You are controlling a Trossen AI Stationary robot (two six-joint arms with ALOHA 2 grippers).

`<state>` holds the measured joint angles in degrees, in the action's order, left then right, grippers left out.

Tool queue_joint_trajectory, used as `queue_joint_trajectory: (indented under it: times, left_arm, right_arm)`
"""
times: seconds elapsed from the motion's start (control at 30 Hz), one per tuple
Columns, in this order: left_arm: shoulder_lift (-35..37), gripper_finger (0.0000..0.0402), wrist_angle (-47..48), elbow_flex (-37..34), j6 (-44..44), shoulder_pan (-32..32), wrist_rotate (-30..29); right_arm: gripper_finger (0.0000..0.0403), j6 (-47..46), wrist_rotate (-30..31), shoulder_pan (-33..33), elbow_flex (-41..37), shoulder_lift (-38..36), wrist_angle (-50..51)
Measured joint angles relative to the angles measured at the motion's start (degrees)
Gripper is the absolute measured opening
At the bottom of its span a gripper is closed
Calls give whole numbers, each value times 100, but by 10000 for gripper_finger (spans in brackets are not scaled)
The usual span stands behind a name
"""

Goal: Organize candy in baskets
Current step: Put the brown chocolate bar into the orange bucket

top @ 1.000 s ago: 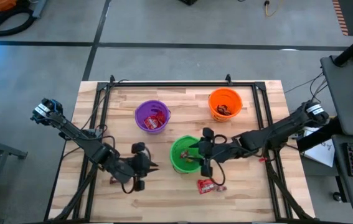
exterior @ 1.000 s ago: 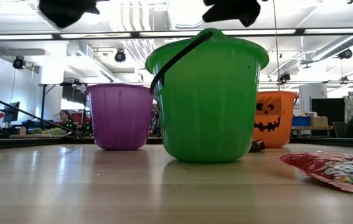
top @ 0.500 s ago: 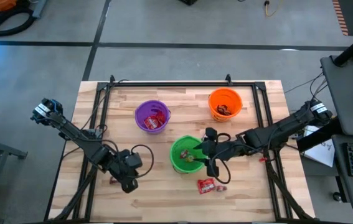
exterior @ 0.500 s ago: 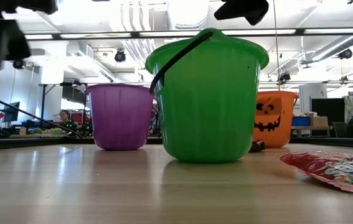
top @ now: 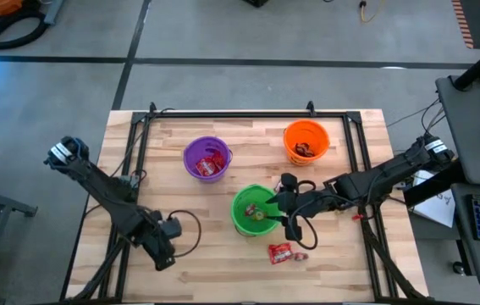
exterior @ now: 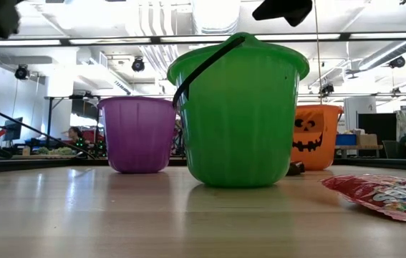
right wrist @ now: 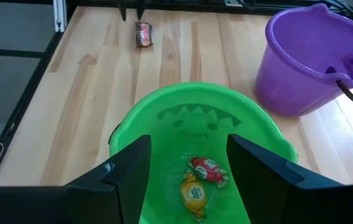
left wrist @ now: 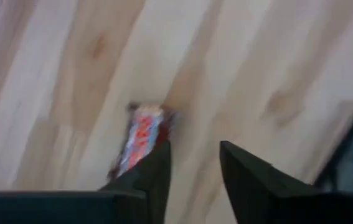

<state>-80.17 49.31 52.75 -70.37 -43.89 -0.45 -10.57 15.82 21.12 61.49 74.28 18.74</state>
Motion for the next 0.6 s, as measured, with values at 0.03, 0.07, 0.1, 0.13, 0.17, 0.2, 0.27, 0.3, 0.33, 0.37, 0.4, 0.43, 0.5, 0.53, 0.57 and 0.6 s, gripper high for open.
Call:
queue_joint_trajectory:
  times: [0.03, 0.07, 0.1, 0.13, 0.17, 0.2, 0.27, 0.3, 0.33, 0.37, 0.4, 0.43, 0.5, 0.53, 0.57, 0.6]
  left_arm:
    - [-92, 138, 125, 0, -147, -56, 10]
    - [-206, 153, 235, 0, -235, -124, 9]
    - [-325, 169, 317, 0, -277, -184, 11]
    - [-458, 184, 353, 0, -283, -238, 9]
    - [-600, 198, 361, 0, -277, -285, 10]
    - [-739, 210, 363, 0, -234, -324, 23]
    - [-996, 228, 359, 0, -121, -368, 151]
    - [-1125, 234, 366, 0, -80, -378, 221]
    - [-1241, 237, 385, 0, -43, -385, 284]
    - [-1357, 238, 431, 0, -19, -397, 309]
    - [-1458, 239, 483, 0, 15, -401, 306]
    - [-1551, 239, 493, 0, 46, -403, 310]
    - [-1697, 236, 476, 18, 125, -405, 323]
    - [-1743, 234, 477, 23, 144, -401, 335]
    - [-1792, 231, 490, 27, 155, -403, 338]
    - [-1833, 228, 493, 34, 156, -403, 343]
  right_arm:
    - [206, 14, 0, 0, 0, 0, 22]
    - [206, 40, 0, 0, 0, 0, 32]
    - [206, 71, 0, 0, 0, 0, 33]
    - [206, 86, 2, 0, 0, 0, 42]
    - [206, 113, 1, 0, 0, 0, 48]
    - [206, 121, 2, 0, 0, 0, 48]
    - [206, 144, 2, 0, 0, 0, 46]
    - [206, 146, 1, 0, 0, 0, 48]
    - [206, 148, 2, 0, 0, 0, 48]
    - [206, 149, 2, 0, 0, 0, 48]
    - [206, 149, 2, 0, 0, 0, 50]
    - [206, 151, 2, 0, 0, 0, 50]
    - [206, 157, 2, 0, 0, 0, 50]
    - [206, 157, 2, 0, 0, 0, 53]
    - [206, 157, 2, 0, 0, 0, 55]
    - [206, 157, 2, 0, 0, 1, 62]
